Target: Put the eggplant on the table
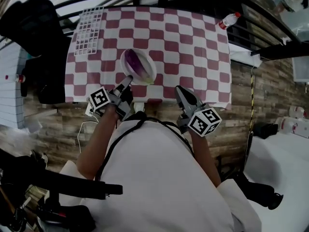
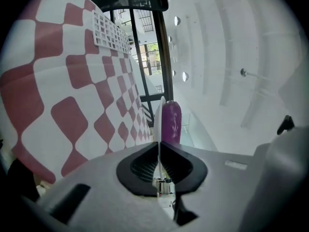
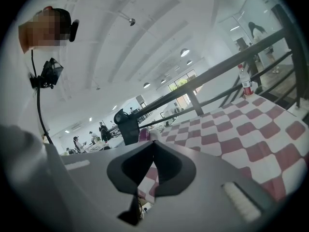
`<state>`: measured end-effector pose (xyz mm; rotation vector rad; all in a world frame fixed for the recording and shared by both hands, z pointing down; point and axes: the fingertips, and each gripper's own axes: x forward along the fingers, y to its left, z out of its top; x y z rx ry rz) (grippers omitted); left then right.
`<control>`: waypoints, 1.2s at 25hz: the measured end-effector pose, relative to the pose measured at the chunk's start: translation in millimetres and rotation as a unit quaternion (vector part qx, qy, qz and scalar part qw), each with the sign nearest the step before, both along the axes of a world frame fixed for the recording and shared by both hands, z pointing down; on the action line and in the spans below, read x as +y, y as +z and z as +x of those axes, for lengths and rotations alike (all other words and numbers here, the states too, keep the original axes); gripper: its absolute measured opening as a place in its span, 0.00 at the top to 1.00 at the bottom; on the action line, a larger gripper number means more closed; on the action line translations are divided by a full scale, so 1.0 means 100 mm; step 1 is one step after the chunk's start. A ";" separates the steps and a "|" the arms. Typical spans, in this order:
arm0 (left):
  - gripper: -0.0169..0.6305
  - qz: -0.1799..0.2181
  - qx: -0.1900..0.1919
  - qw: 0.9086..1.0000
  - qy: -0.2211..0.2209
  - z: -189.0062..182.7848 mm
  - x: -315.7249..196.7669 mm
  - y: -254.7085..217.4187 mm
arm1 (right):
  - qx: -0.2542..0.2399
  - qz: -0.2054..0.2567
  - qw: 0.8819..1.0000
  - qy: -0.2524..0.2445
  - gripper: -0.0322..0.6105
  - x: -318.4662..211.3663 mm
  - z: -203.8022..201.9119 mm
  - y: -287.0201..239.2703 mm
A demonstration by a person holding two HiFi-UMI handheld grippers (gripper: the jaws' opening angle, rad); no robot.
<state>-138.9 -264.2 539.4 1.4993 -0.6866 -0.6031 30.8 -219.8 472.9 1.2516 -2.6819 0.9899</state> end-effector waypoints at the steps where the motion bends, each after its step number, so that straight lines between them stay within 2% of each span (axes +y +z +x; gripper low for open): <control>1: 0.94 0.001 0.000 1.000 0.008 -0.01 -0.06 0.04 | 0.002 -0.001 1.000 0.004 0.94 -0.04 -0.02 0.01; 7: 0.94 -0.003 0.005 0.999 0.050 -0.03 -0.27 0.33 | 0.010 -0.011 1.000 0.024 0.94 -0.23 -0.12 0.07; 10: 0.94 -0.003 0.021 0.998 0.058 0.00 -0.37 0.38 | 0.013 -0.015 0.999 0.027 0.94 -0.31 -0.15 0.08; 14: 0.94 -0.012 0.012 0.998 0.057 -0.02 -0.44 0.54 | 0.016 -0.020 0.999 0.023 0.94 -0.39 -0.15 0.08; 21: 0.94 -0.008 0.026 0.999 0.041 0.03 -0.50 0.57 | 0.023 -0.026 0.999 -0.007 0.94 -0.52 -0.13 0.11; 25: 0.94 -0.023 -0.005 0.999 0.031 -0.02 -0.52 0.83 | 0.030 -0.029 0.999 -0.022 0.94 -0.60 -0.09 0.11; 28: 0.94 -0.026 0.002 0.999 0.027 0.02 -0.57 0.92 | 0.034 -0.032 0.999 -0.023 0.94 -0.63 -0.02 0.09; 30: 0.94 -0.035 -0.011 0.999 0.026 0.01 -0.59 1.05 | 0.040 -0.035 0.998 -0.023 0.94 -0.63 0.04 0.11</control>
